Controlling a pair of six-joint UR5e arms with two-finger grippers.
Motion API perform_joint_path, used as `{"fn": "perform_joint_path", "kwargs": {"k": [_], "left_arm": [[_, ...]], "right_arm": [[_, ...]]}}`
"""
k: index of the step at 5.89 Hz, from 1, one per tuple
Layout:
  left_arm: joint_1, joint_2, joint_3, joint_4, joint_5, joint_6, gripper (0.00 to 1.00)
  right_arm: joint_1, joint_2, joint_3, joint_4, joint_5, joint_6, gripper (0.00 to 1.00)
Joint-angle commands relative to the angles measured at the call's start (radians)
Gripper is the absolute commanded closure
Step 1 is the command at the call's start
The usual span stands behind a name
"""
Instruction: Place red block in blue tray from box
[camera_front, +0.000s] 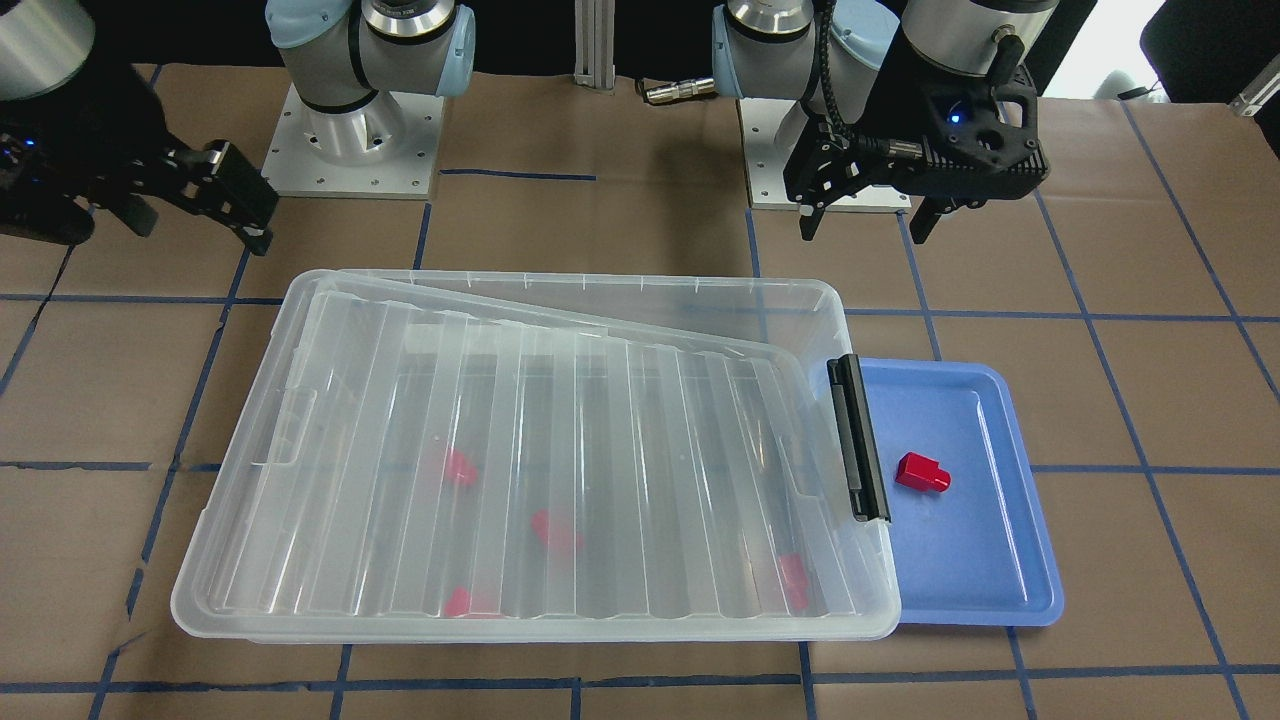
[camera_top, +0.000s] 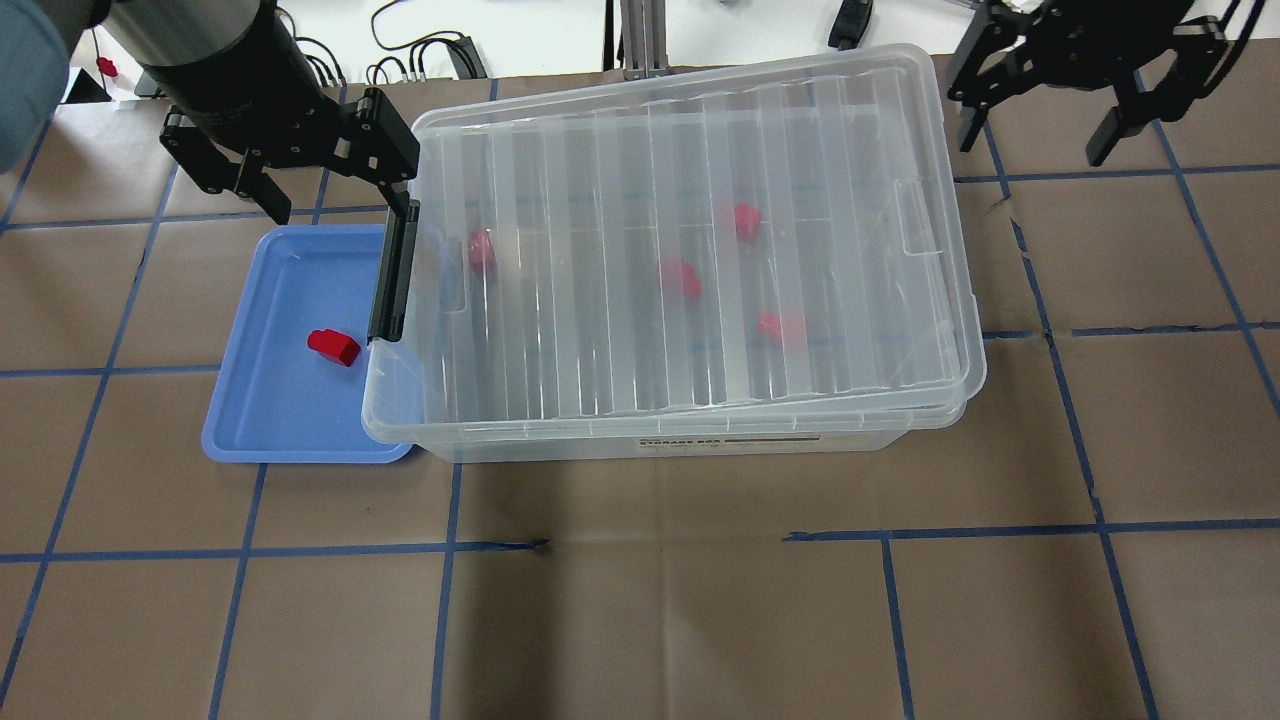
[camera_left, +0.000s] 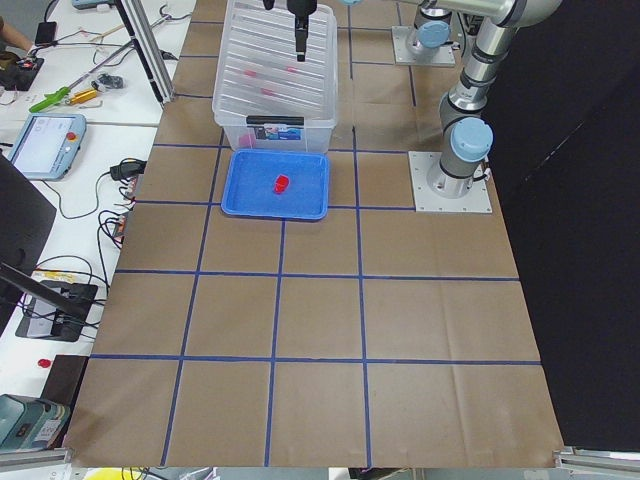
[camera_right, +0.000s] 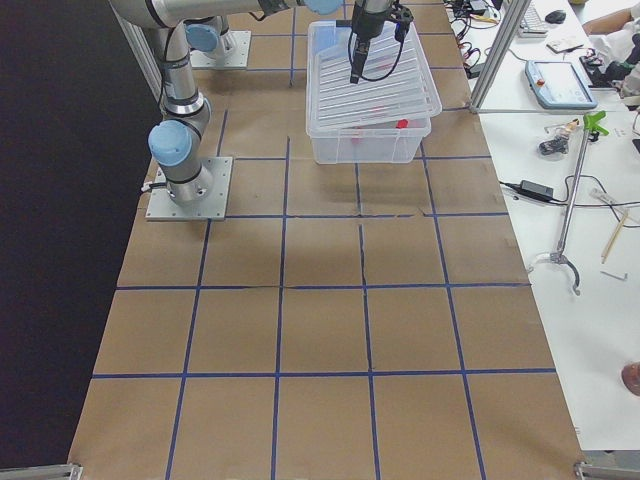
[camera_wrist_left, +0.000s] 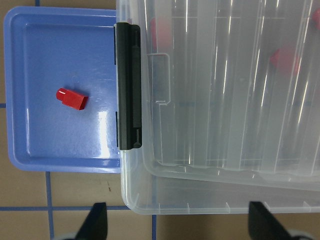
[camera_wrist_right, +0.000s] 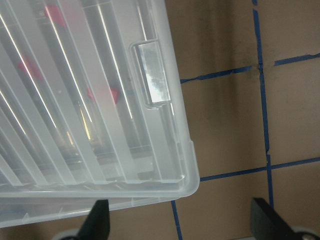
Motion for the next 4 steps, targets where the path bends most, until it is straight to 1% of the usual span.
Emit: {"fn": "perform_joint_path", "kwargs": {"k": [1,3,4], "left_arm": [[0.000,0.002,0.000,0.000,0.000,0.000,0.01],[0.000,0.000,0.000,0.000,0.000,0.002,0.01],[0.000,0.000,0.000,0.000,0.000,0.002,0.01]], "right_arm": [[0.039,0.003,0.006,0.000,-0.001,0.032,0.00],[0.052,-0.008,0.049,-0.005,-0.003,0.029,0.00],[0.052,-0.006,0.049,-0.009,-0.006,0.029,0.00]]}}
